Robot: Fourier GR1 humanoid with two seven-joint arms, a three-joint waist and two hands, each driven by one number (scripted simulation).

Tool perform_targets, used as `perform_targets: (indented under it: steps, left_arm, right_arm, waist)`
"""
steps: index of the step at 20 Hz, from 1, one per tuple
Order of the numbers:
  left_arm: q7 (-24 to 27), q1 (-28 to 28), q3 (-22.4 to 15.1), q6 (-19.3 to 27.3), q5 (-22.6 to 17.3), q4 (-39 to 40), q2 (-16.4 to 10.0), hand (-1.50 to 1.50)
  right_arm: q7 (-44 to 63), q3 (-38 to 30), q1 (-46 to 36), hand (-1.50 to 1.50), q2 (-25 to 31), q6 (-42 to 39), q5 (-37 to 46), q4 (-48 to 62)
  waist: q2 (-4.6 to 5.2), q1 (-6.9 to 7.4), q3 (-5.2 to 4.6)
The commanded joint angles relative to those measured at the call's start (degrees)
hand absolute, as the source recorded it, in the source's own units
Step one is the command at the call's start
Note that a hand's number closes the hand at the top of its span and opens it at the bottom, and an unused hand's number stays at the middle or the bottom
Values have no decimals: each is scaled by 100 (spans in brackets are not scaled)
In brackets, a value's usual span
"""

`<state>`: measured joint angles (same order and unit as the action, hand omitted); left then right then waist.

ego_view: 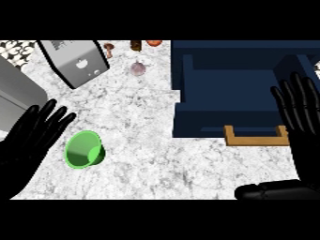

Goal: Pick up the cup, place it into the drawer and close the drawer

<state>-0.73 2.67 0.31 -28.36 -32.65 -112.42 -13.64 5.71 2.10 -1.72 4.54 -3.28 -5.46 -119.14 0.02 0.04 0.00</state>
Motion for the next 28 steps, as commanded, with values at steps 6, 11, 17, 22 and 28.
perform_targets:
  steps: [6, 11, 17, 22, 28]
  left_arm:
    - [-191, -44, 253, -279, -28, 133, 185, -150]
    - [-174, 105, 186, -340, 265, 258, 290, -150]
    - [-190, -37, 336, -297, 488, 530, 393, -150]
    - [-348, 14, 782, -699, 109, 850, -40, -150]
    - [720, -191, 758, -741, 1545, 2057, 405, -150]
  right_arm:
    - [-315, 90, 96, -150, -163, -97, 158, 165]
    - [616, -184, -675, -150, -32, 161, -16, 38]
    - [-470, -297, -204, -150, 9, -334, -95, 523]
    - [596, -588, -444, -150, 143, -102, -424, -175]
    - [513, -83, -233, -150, -126, -17, -75, -390]
  waist:
    - [-5, 0, 0]
    - [-5, 7, -1]
    - [-3, -4, 1]
    - [-5, -1, 0]
    - [0, -43, -4]
